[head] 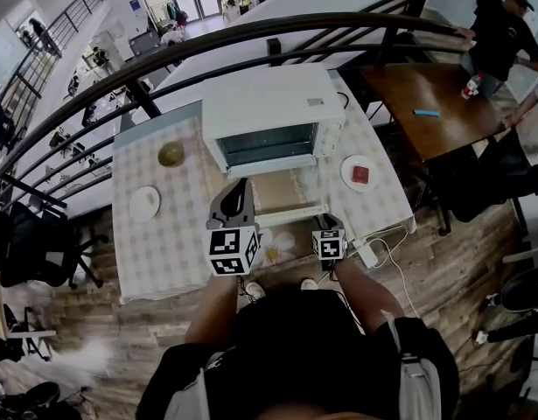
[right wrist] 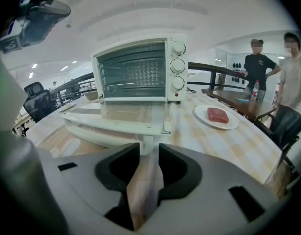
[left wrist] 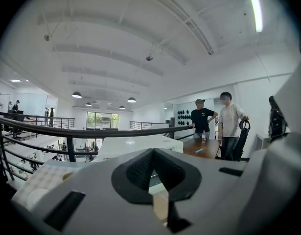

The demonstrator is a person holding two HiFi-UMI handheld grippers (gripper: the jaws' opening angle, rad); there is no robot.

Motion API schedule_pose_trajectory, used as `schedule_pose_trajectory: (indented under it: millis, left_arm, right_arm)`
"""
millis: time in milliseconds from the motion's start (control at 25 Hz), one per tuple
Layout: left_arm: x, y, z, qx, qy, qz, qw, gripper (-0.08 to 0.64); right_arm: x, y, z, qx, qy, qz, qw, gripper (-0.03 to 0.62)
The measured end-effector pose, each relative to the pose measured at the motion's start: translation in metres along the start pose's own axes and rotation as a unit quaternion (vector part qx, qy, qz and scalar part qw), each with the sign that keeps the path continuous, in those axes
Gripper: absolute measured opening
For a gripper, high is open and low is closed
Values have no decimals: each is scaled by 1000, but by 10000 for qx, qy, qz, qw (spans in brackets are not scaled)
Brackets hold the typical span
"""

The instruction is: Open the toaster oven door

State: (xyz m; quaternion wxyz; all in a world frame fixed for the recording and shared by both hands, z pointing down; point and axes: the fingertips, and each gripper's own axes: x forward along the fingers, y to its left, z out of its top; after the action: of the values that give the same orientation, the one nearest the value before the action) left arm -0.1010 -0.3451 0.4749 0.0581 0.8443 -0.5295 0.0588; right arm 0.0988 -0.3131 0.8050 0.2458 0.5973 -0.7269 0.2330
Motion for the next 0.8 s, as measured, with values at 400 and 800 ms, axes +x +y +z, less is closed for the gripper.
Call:
schedule_pose_trajectory:
  millis: [400,800]
  left_arm:
    - [9,-8,-2,4,22,-133,9999,12]
    - [16,-17,2,3,-43,-253,9997,12]
  right_arm:
    - [-54,-19,35,457,-780,33,9959,143]
    - [-148,-33,194,366,-2660,-165,9631,86]
